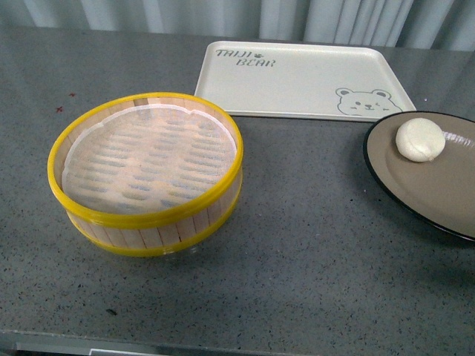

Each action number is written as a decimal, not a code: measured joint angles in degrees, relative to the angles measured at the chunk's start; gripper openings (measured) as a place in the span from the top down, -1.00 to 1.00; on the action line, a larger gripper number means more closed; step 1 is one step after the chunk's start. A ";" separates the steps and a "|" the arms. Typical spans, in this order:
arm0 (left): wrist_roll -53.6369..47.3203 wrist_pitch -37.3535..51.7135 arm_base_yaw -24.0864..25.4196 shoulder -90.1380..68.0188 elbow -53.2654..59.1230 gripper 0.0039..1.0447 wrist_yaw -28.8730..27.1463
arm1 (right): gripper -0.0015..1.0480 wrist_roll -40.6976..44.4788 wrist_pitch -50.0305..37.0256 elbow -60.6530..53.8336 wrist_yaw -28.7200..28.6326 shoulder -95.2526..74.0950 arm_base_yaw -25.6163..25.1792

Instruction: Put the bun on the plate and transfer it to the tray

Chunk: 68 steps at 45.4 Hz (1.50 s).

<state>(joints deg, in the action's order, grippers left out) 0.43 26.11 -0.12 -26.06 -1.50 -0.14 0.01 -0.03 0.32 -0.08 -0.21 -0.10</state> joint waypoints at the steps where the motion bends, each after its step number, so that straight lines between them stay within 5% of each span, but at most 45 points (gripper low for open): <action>1: 0.00 -0.70 0.00 0.63 0.02 0.93 -0.02 | -0.83 0.00 0.00 0.00 0.00 0.00 0.00; 44: 0.00 -26.03 0.00 25.81 0.00 0.93 0.13 | -0.83 0.00 0.00 0.00 0.00 0.00 0.00; 57: 0.00 -26.08 0.00 25.86 0.00 -0.28 0.13 | -0.83 0.00 0.00 0.00 0.00 0.00 0.00; 60: 0.00 -26.08 0.00 25.83 0.00 -0.48 0.13 | -0.83 4.94 0.17 0.55 3.67 -2.45 0.24; 66: -0.09 -26.08 0.00 25.88 0.00 -0.91 0.13 | -0.83 14.82 -13.25 5.05 -1.73 -24.11 -7.67; 68: -0.13 -26.08 0.00 25.86 0.00 -0.87 0.13 | -0.83 15.15 -16.20 9.29 -5.03 -35.47 -11.67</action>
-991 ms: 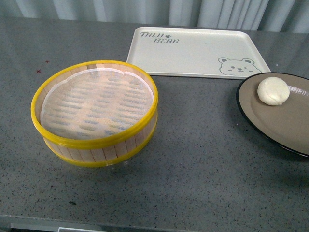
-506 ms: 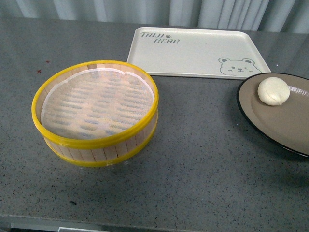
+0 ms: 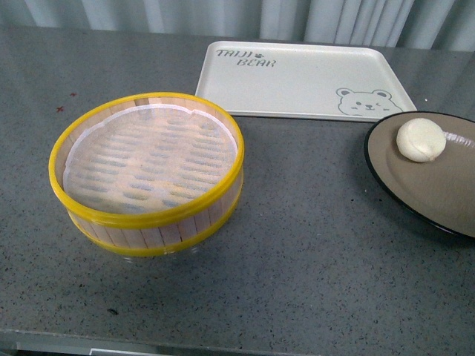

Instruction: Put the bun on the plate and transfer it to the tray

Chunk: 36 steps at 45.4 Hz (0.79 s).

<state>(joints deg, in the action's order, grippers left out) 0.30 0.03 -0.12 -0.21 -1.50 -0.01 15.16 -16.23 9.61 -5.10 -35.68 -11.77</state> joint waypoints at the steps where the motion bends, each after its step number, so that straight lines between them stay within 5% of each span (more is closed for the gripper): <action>1: 0.00 0.00 0.00 0.00 0.00 -0.87 0.00 | -0.83 -0.02 -1.03 2.14 -1.20 -5.60 -1.88; 17: -0.02 0.00 0.00 0.02 0.00 -0.88 0.00 | -0.83 -1.46 17.16 29.14 -10.03 -51.36 -16.59; 36: -0.02 0.00 0.00 0.02 0.00 -0.88 0.00 | -0.83 -10.93 28.94 44.85 -30.16 -72.54 -16.98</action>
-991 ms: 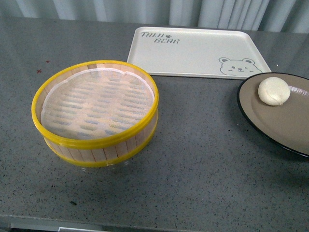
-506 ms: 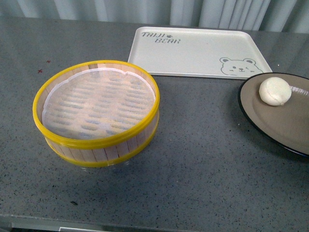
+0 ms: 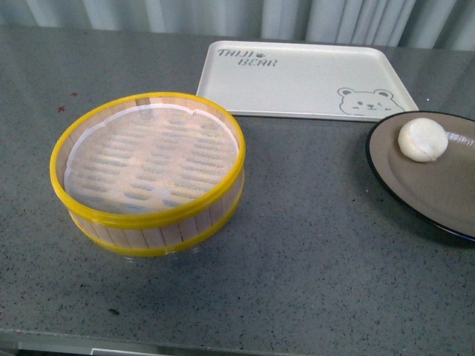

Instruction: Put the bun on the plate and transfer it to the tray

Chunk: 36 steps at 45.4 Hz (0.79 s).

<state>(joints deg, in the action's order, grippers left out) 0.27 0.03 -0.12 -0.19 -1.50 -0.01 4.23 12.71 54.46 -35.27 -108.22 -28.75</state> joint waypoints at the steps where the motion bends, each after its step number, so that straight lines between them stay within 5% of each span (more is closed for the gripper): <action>1: 0.00 0.00 0.00 0.00 0.00 -0.88 0.00 | -0.83 -0.57 0.13 0.63 -0.83 -0.74 0.20; 22: 0.00 0.00 0.00 0.00 0.00 -0.88 0.02 | -0.79 -14.58 1.38 7.26 -8.00 -12.31 3.45; 36: 0.00 0.00 0.00 0.00 0.00 -0.88 0.00 | 0.09 -18.71 3.37 8.81 -4.39 -14.16 3.96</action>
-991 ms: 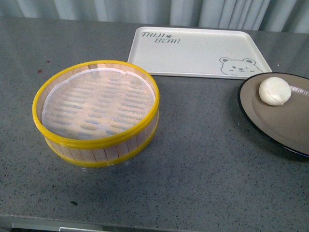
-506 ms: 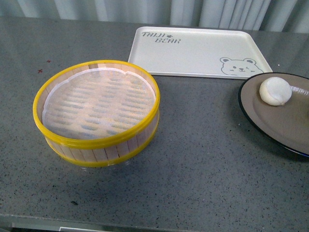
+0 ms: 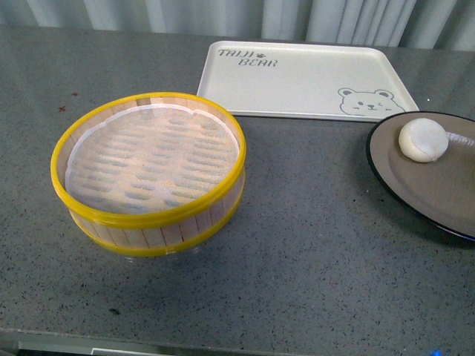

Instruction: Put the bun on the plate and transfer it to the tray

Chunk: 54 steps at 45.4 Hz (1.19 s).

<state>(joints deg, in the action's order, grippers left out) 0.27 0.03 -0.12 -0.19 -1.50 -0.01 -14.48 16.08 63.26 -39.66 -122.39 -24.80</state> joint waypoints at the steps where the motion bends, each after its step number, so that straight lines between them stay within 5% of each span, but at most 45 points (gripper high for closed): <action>1: 0.00 0.00 0.00 0.00 0.00 -0.88 0.00 | 0.16 -0.59 0.04 0.00 -0.04 -0.02 -0.02; 16: 0.00 0.00 0.00 0.00 0.00 -0.88 0.00 | 0.94 -4.92 -5.14 -4.33 -6.64 5.09 -1.16; 36: 0.00 0.00 0.00 0.00 0.00 -0.88 0.00 | 0.94 -23.85 -35.76 -12.94 -17.42 9.66 2.91; 43: 0.00 0.00 0.00 0.00 0.00 -0.88 0.00 | 0.94 -34.49 -44.09 -3.48 -16.13 2.82 8.33; 54: 0.00 0.00 0.00 0.00 0.00 -0.88 0.00 | 0.94 -42.29 -41.48 13.66 -11.74 -10.64 13.22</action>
<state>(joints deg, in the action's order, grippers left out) 0.27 0.03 -0.12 -0.19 -1.50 -0.01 -56.77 -25.41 76.93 -51.40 -133.03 -11.57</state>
